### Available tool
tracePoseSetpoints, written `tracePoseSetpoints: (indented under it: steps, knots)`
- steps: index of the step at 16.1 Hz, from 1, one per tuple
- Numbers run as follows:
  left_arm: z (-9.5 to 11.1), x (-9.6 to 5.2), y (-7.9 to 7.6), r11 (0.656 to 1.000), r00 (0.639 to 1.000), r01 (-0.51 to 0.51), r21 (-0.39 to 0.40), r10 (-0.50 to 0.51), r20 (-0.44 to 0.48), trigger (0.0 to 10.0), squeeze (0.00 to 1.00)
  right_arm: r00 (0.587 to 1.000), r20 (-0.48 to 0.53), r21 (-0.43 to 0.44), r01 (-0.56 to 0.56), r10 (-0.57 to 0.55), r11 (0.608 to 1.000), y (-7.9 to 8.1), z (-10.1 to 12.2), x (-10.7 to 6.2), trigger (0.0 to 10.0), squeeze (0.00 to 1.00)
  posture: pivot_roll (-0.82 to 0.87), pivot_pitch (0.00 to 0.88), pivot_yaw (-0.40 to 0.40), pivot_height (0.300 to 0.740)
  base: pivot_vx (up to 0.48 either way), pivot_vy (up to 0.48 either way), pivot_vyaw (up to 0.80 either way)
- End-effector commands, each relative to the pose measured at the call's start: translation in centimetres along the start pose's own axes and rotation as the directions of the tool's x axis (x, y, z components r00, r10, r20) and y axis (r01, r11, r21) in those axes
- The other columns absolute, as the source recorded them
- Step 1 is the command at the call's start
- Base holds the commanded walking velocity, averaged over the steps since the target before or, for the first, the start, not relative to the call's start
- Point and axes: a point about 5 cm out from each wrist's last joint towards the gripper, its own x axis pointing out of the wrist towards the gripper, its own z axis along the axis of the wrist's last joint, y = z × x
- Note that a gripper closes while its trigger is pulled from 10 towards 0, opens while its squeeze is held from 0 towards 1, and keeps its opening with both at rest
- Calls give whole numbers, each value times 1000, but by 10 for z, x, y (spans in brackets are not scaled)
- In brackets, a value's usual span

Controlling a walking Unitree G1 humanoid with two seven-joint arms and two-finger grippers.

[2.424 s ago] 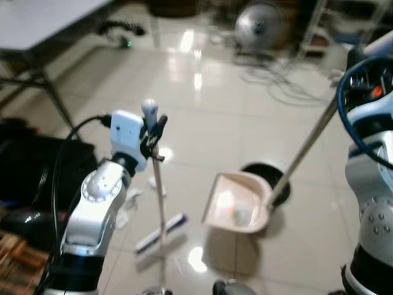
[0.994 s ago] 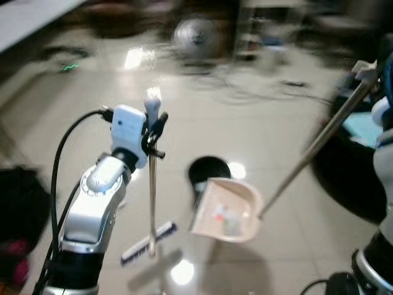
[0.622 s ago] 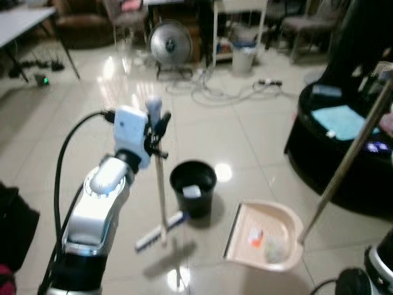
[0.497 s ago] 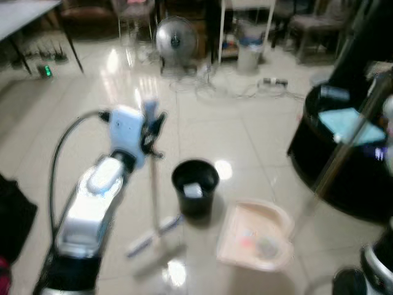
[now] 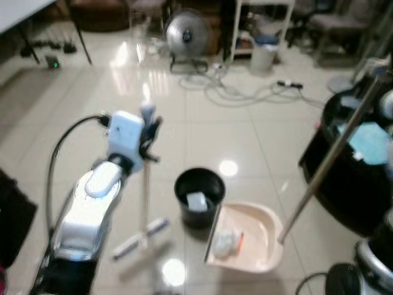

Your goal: Sweep floor

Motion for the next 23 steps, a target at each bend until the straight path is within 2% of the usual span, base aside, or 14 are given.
tracePoseSetpoints:
  steps: [1,5,9,11,13,14,17,21,23]
  knots:
    - [11,3,-4,1000,999,14,19,-15,47,10000,0,997,69,25,25,-26,999,-5,11,-2,10000,0,-3,46,15,740,480,0,0]
    - [9,3,-1,1000,999,6,18,-6,50,10000,0,988,153,96,17,-32,995,-9,18,-5,10000,0,0,43,22,740,480,0,0]
    - [9,3,2,1000,999,-3,20,2,50,10000,0,981,190,114,28,-49,993,-17,20,-5,10000,0,3,44,26,740,480,0,0]
    - [1,1,6,1000,1000,-26,-1,26,3,10000,0,979,197,107,22,-43,994,-19,21,-4,10000,0,8,48,28,740,394,0,0]
    - [-19,-4,19,993,989,-99,58,104,-101,10000,0,980,195,100,6,-26,995,-19,20,-2,10000,0,9,52,30,740,0,0,0]
    - [-28,-9,29,984,978,-153,87,163,-128,10000,0,981,192,93,-6,-12,996,-18,19,-1,10000,0,9,53,29,740,0,0,0]
    - [-35,-18,43,971,963,-216,102,229,-140,10000,0,983,184,84,-35,19,996,-13,14,2,10000,0,12,56,23,740,0,0,0]
    - [-34,-18,42,970,963,-233,72,240,-122,10000,0,979,198,75,-73,57,995,-7,11,6,10000,0,11,52,17,740,0,0,0]
    - [-37,-19,38,971,962,-229,70,237,-135,10000,0,973,194,60,-142,128,988,6,3,8,10000,0,13,49,11,740,0,0,0]
